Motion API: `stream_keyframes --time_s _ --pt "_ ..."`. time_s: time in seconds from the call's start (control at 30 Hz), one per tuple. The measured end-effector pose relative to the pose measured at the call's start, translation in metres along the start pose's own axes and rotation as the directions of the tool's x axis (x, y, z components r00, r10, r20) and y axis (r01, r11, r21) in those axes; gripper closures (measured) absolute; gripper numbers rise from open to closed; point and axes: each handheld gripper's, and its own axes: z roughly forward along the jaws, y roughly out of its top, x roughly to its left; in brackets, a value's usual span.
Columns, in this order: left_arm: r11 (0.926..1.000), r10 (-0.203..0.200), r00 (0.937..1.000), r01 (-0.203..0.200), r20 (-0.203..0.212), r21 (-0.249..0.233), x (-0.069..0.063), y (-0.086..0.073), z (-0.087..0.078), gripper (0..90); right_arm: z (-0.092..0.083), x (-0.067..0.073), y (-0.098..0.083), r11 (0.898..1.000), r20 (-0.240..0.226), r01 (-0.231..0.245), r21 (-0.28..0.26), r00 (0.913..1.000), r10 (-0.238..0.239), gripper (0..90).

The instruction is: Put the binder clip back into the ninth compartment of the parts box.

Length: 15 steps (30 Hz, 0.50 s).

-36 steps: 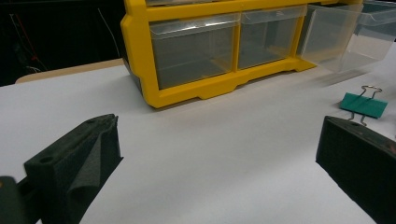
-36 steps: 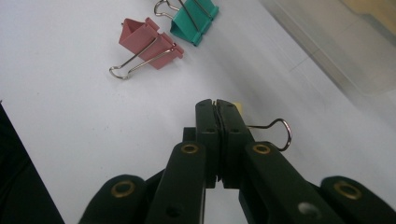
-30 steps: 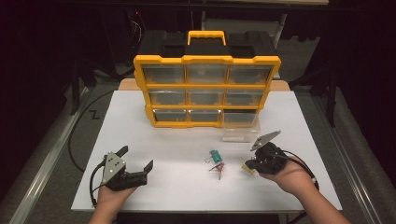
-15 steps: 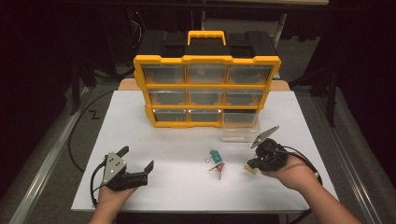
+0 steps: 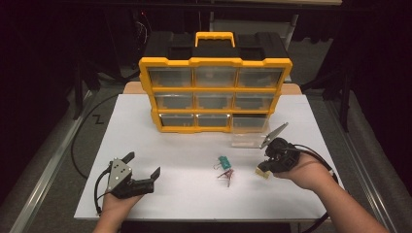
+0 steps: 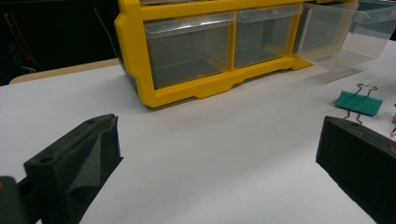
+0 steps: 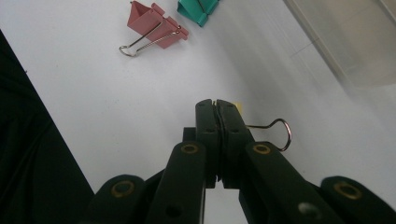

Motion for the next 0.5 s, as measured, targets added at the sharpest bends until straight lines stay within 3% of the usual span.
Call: stream_keyframes --time_s 0.5 --pt "1.0 0.002 1.0 -0.002 0.003 -0.003 0.0 0.0 0.0 0.6 -0.012 -0.006 0.013 0.999 -0.036 0.016 0.037 0.9992 -0.015 90.0"
